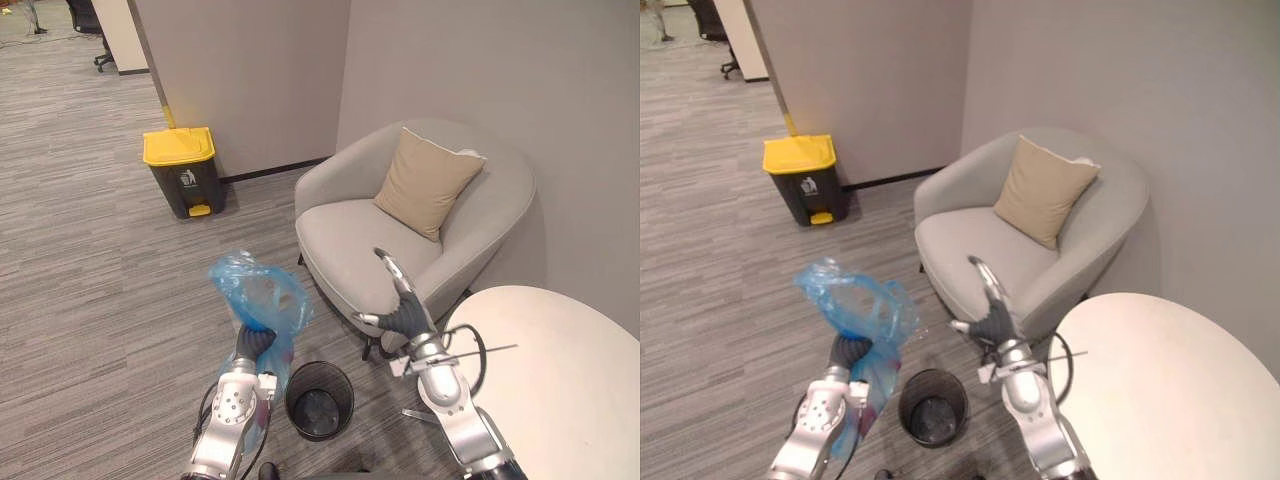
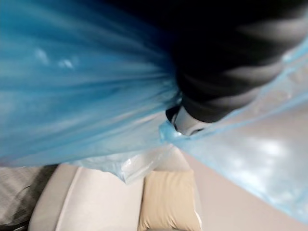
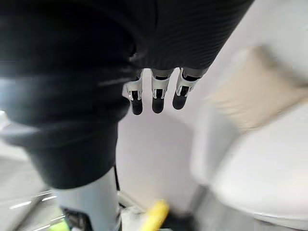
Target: Gather rubbish on tea table into small bin, then transfer packed bag to large trash can.
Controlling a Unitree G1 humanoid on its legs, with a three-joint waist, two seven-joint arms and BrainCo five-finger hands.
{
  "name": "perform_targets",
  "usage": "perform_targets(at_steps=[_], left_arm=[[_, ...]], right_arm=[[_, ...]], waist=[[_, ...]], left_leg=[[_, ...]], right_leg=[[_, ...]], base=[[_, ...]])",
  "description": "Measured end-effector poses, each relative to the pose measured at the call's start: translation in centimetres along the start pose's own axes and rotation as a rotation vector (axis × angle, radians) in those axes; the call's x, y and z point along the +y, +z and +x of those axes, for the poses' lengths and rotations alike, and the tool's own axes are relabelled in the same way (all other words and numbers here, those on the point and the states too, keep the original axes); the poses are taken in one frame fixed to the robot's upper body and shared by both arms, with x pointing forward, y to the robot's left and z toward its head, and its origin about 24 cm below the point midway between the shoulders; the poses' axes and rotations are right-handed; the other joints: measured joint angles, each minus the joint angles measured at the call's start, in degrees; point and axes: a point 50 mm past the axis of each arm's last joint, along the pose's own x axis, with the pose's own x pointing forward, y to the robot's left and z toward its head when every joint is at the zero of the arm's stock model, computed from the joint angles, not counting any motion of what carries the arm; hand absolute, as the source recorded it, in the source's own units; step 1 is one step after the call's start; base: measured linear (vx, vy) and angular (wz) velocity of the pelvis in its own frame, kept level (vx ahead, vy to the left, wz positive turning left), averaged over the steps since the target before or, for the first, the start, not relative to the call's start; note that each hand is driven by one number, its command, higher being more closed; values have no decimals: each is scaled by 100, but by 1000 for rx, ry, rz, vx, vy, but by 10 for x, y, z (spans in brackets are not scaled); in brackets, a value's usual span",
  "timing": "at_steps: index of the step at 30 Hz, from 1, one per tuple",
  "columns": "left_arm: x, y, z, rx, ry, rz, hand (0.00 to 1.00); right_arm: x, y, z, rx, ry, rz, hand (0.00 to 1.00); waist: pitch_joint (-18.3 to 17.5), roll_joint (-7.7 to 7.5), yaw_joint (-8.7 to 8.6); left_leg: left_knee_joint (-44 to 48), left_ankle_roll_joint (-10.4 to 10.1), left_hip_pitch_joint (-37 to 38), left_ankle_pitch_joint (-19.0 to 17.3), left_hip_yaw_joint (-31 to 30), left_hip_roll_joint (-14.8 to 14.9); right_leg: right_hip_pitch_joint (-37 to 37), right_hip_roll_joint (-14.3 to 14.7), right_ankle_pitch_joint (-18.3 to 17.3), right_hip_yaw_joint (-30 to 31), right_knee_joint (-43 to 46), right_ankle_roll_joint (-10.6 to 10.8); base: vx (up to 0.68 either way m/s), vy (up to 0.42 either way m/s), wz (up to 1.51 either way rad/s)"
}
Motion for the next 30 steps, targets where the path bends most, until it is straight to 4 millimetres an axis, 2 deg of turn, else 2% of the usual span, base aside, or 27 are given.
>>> perform_targets(at_steps=[2,3,6,10,13,16,23,25,30], left_arm=[[8,-25,-3,118,36,-39,100],[10,-31,-4,143,43,-41,100],[25,-66,-16,318,78,-59,100],[34,-104,-35,511,117,-104,100],[39,-127,-52,638,149,-132,100],[41,-143,-66,740,170,-147,100],[38,-154,-77,813,164,-148,100],[37,-153,-73,810,161,-149,100],[32,-148,-62,789,156,-169,100]], right_arm=[[6,-42,-12,231,-16,93,0],[8,-50,-15,274,-17,108,0],[17,-91,-35,500,-8,205,0],[27,-130,-62,745,-17,305,0],[31,-146,-79,869,-29,358,0],[35,-157,-90,964,-31,385,0],[38,-162,-91,1022,-40,420,0],[38,-164,-91,1039,-48,429,0],[39,-158,-72,1010,-61,436,0]], waist=[[23,28,0],[31,35,5],[125,98,18],[255,108,25],[379,115,51],[432,130,73],[565,171,101],[677,176,108],[1013,181,157]], left_leg=[[0,37,2,-27,-64,-3],[0,35,-1,-31,-63,-3],[1,28,1,-45,-64,-15],[1,24,91,-107,-90,-55],[1,24,236,-169,-89,-65],[1,30,321,-198,-87,-79],[1,67,425,-243,-55,-102],[2,67,466,-242,-29,-100],[33,76,491,-235,280,-91]], right_leg=[[79,-8,0,-41,-78,0],[80,-9,0,-42,-86,0],[105,-29,-6,-70,-117,8],[266,-45,24,-127,-195,15],[424,-52,-2,-134,-211,11],[499,-64,-55,-140,-205,18],[590,-78,-91,-124,-197,19],[602,-76,-90,-98,-164,19],[351,-69,-69,196,93,47]], base=[[43,-2,14],[47,0,5],[46,0,1],[79,4,5],[83,2,0],[82,-4,-1],[44,0,-1],[-14,6,-9],[-60,23,-28]])
